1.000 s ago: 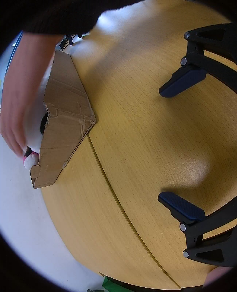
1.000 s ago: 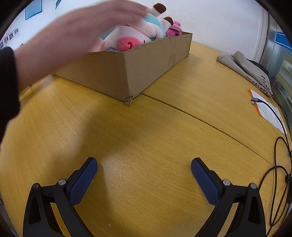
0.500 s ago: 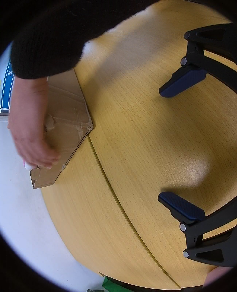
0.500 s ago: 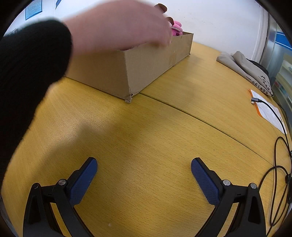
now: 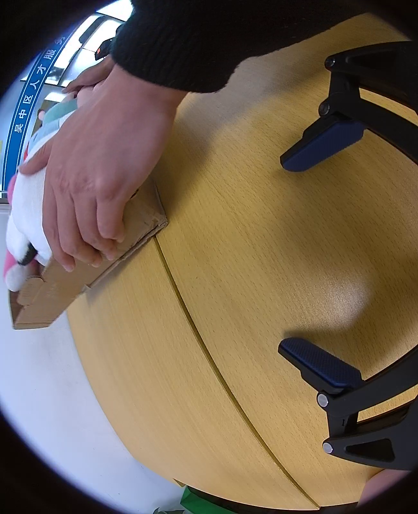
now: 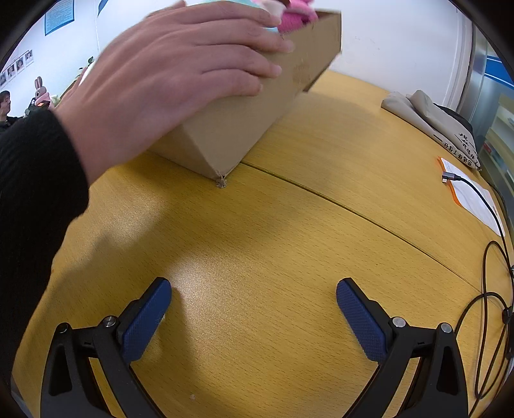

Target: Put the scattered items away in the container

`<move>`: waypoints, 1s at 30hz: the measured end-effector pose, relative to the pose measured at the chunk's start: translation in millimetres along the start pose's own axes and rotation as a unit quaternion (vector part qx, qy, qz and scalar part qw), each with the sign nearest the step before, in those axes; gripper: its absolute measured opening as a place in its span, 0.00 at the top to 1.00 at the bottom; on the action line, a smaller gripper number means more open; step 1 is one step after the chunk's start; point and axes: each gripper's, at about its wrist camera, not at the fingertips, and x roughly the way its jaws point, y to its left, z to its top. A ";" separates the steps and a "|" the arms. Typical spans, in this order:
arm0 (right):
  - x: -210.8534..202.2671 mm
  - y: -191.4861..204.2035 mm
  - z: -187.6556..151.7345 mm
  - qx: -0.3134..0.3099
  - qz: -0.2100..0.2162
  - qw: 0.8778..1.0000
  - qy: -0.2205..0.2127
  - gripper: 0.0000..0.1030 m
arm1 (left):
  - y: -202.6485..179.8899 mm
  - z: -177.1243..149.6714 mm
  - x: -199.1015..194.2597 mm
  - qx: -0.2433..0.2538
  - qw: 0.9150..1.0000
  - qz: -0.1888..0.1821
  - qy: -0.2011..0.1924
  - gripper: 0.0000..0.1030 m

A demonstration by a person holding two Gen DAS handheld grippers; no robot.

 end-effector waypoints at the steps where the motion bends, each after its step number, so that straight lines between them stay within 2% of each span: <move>1: -0.1 -0.3 0.1 0.000 0.000 1.000 0.000 0.00 | 0.3 -0.2 0.0 0.000 1.000 0.000 0.000 0.00; 24: -0.6 -0.9 0.1 0.000 0.000 1.000 0.000 0.00 | -0.2 -0.7 0.6 -0.002 1.000 0.001 0.000 0.00; 30: -0.5 -1.0 0.0 0.000 0.001 1.000 0.000 0.00 | 0.1 -3.8 0.9 -0.024 1.000 0.017 0.000 0.00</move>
